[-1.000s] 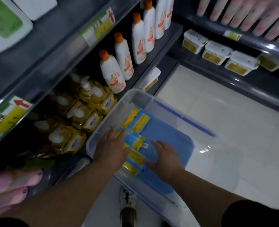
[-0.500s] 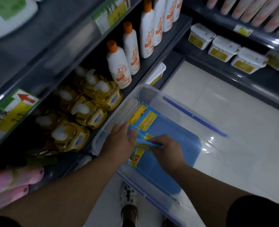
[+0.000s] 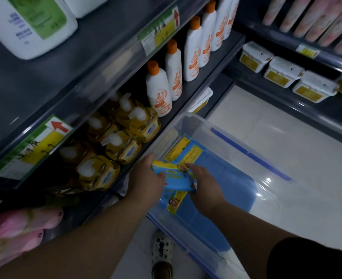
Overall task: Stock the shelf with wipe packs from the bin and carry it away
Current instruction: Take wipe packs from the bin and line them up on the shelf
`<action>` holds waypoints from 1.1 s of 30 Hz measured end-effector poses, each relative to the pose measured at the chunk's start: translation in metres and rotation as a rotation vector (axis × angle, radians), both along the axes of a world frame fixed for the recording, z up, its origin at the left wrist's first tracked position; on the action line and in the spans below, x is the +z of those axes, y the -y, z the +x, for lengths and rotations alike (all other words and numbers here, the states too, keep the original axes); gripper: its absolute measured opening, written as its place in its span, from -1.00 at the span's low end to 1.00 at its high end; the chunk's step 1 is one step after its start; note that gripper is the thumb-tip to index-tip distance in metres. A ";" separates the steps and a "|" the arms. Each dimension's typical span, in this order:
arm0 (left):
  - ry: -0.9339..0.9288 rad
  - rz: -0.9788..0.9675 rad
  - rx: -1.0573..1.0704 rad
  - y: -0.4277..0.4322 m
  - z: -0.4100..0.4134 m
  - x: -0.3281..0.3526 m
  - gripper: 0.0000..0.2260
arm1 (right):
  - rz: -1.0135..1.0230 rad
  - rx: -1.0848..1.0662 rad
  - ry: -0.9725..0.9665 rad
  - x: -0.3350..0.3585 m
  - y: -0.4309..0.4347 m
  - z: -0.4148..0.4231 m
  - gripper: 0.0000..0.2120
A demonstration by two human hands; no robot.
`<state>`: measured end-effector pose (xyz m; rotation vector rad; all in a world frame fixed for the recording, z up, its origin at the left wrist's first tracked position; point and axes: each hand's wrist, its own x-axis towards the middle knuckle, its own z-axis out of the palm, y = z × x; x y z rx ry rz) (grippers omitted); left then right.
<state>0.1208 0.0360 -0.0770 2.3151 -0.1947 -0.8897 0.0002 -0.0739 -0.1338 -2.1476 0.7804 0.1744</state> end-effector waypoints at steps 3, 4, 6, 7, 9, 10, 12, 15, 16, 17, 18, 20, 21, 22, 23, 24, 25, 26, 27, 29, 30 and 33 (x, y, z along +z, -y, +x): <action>0.055 -0.055 0.001 -0.007 -0.005 -0.007 -0.49 | 0.037 0.059 -0.073 -0.011 -0.001 0.005 -0.32; 0.070 -0.066 0.007 -0.008 -0.006 -0.009 -0.50 | 0.036 0.067 -0.095 -0.014 -0.001 0.006 -0.31; 0.096 -0.067 0.014 -0.010 -0.008 -0.009 -0.52 | 0.025 0.058 -0.132 -0.017 -0.001 0.008 -0.29; 0.108 -0.062 0.015 -0.011 -0.009 -0.008 -0.53 | 0.021 0.042 -0.147 -0.017 -0.002 0.008 -0.30; 0.134 -0.055 0.013 -0.012 -0.010 -0.006 -0.54 | 0.021 -0.004 -0.157 -0.017 -0.002 0.009 -0.33; 0.142 -0.055 0.019 -0.012 -0.011 -0.004 -0.54 | 0.019 -0.028 -0.150 -0.018 -0.001 0.009 -0.36; 0.147 -0.066 0.041 -0.011 -0.013 -0.002 -0.55 | 0.010 -0.044 -0.136 -0.018 -0.001 0.010 -0.39; 0.147 -0.084 0.055 -0.012 -0.016 0.002 -0.54 | 0.039 -0.031 -0.122 -0.013 -0.001 0.006 -0.45; 0.142 -0.093 0.059 -0.013 -0.018 0.004 -0.54 | 0.052 -0.030 -0.124 -0.008 -0.001 0.002 -0.46; 0.133 -0.103 0.066 -0.014 -0.019 0.007 -0.53 | 0.054 -0.033 -0.127 -0.001 0.000 -0.002 -0.48; 0.127 -0.115 0.075 -0.015 -0.021 0.013 -0.53 | 0.047 -0.036 -0.132 0.006 0.002 -0.007 -0.49; 0.126 -0.142 0.090 -0.014 -0.024 0.028 -0.52 | 0.029 -0.040 -0.146 0.025 0.011 -0.017 -0.51; 0.132 -0.158 0.098 -0.013 -0.024 0.038 -0.51 | 0.025 -0.047 -0.148 0.035 0.018 -0.021 -0.53; 0.144 -0.173 0.111 -0.011 -0.024 0.050 -0.51 | 0.025 -0.064 -0.143 0.047 0.025 -0.024 -0.56; 0.161 -0.180 0.123 -0.009 -0.024 0.064 -0.51 | 0.026 -0.086 -0.131 0.061 0.032 -0.027 -0.59; 0.185 -0.187 0.133 -0.007 -0.023 0.079 -0.50 | 0.026 -0.107 -0.107 0.078 0.039 -0.028 -0.62; 0.209 -0.196 0.139 -0.005 -0.023 0.095 -0.50 | 0.023 -0.117 -0.077 0.095 0.045 -0.029 -0.64; 0.235 -0.211 0.145 -0.002 -0.023 0.110 -0.50 | 0.017 -0.116 -0.046 0.113 0.052 -0.030 -0.65; 0.261 -0.220 0.149 0.000 -0.024 0.129 -0.50 | 0.011 -0.108 -0.013 0.131 0.058 -0.029 -0.66; 0.343 -0.217 0.140 0.005 -0.027 0.167 -0.50 | -0.008 -0.069 0.030 0.171 0.070 -0.028 -0.67; 0.390 -0.218 0.128 0.006 -0.029 0.187 -0.49 | -0.025 -0.042 0.041 0.190 0.076 -0.028 -0.68; 0.500 -0.225 0.078 0.009 -0.036 0.244 -0.48 | -0.099 0.079 0.073 0.247 0.096 -0.027 -0.72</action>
